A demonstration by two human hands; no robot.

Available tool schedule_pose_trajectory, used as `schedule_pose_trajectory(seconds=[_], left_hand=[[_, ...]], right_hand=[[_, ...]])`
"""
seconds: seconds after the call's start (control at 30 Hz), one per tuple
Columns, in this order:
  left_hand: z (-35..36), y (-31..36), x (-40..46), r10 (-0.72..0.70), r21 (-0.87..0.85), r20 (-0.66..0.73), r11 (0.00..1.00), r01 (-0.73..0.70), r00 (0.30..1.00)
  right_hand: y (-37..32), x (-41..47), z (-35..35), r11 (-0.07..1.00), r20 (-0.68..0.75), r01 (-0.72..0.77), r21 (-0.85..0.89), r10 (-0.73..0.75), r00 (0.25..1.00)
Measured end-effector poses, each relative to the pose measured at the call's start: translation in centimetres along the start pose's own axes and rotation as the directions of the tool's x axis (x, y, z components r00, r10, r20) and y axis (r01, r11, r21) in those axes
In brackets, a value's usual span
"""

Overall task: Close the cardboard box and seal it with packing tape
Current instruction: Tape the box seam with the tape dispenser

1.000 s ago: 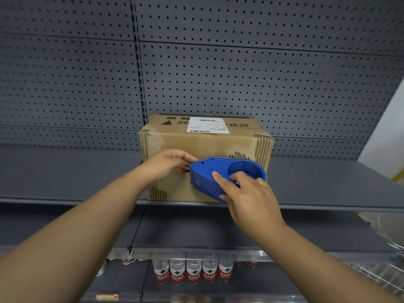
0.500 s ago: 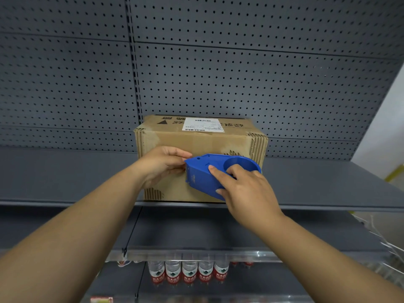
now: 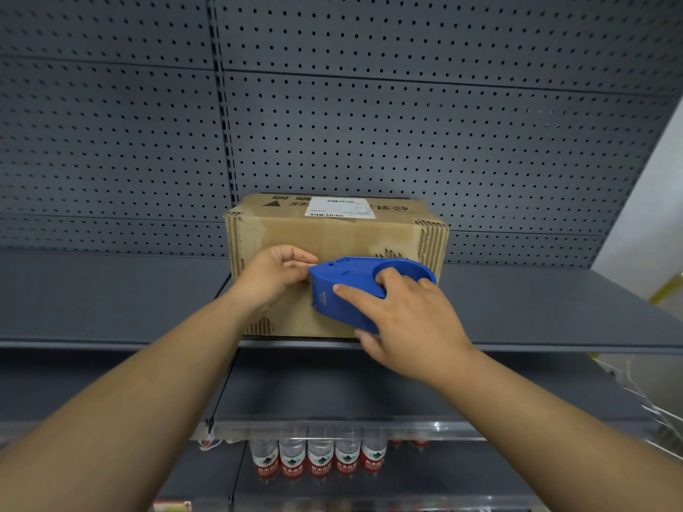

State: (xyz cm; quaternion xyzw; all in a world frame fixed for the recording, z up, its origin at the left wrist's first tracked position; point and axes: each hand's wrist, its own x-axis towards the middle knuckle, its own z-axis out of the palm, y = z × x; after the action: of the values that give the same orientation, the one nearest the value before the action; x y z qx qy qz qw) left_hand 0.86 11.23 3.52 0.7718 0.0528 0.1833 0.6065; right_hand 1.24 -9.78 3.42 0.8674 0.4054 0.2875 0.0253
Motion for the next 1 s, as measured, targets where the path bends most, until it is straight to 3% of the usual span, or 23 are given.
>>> schedule_pose_trajectory(seconds=[0.07, 0.27, 0.7, 1.0], left_hand=[[0.1, -0.2, -0.2, 0.003, -0.006, -0.015, 1.000, -0.003, 1.000], [0.1, -0.6, -0.7, 0.033, -0.030, -0.083, 0.999, -0.036, 0.996], [-0.3, -0.3, -1.6, 0.040, -0.102, -0.073, 0.994, -0.048, 0.996], [-0.6, -0.7, -2.3, 0.107, 0.097, -0.137, 0.991, -0.094, 0.985]], right_hand=[[0.0, 0.1, 0.2, 0.999, 0.068, 0.001, -0.054, 0.003, 0.998], [0.4, 1.0, 0.2, 0.995, 0.074, 0.014, -0.102, -0.006, 0.997], [1.3, 0.4, -0.5, 1.000, 0.054, 0.020, 0.005, -0.020, 0.998], [0.8, 0.3, 0.3, 1.000, -0.004, 0.009, -0.002, -0.009, 1.000]])
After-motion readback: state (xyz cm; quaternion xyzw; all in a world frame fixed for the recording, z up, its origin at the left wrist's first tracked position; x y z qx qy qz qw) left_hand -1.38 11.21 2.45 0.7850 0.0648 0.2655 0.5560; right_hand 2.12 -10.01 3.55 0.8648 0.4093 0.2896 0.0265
